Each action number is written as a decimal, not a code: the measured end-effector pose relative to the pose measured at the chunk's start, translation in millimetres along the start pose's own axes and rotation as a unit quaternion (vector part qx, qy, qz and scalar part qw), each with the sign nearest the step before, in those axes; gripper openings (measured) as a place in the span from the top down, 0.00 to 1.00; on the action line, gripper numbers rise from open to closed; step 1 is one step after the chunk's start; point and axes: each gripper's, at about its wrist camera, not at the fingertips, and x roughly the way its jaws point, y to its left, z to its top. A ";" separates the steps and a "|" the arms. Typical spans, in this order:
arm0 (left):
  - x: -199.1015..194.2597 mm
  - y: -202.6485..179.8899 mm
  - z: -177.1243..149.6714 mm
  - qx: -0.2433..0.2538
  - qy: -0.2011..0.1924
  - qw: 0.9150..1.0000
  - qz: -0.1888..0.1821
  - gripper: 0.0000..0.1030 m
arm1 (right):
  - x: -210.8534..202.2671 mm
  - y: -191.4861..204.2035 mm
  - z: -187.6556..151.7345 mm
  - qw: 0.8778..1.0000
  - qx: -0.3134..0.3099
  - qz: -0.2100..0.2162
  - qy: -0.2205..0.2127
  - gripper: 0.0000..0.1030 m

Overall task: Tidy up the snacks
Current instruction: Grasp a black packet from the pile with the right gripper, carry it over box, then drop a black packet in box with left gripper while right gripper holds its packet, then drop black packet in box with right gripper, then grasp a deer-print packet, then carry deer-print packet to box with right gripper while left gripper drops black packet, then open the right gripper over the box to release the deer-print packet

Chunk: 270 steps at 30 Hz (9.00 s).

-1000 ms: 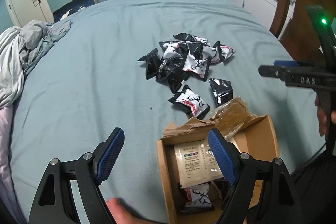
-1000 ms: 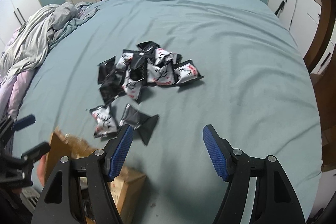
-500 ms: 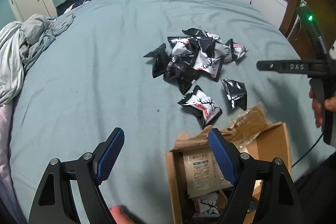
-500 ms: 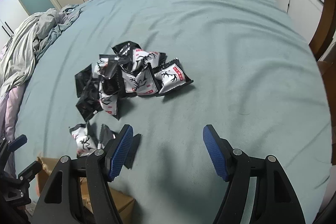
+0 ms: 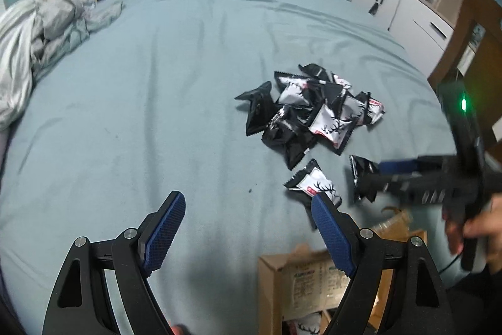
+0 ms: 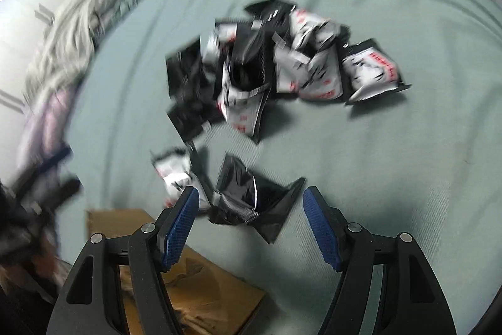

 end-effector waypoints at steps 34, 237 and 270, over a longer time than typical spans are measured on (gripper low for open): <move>145.1 -6.5 108.2 -0.043 0.090 0.995 0.001 0.61 | -130.4 2.9 -164.9 0.979 0.027 0.033 -0.201 0.62; -39.0 -75.1 -71.9 0.194 -0.020 0.980 0.023 0.34 | -114.7 41.0 -148.9 0.991 0.006 0.057 -0.120 0.69; -62.4 -43.1 -48.7 0.106 -0.125 0.981 0.107 0.00 | -120.2 78.4 -150.1 0.983 -0.035 -0.040 -0.176 0.46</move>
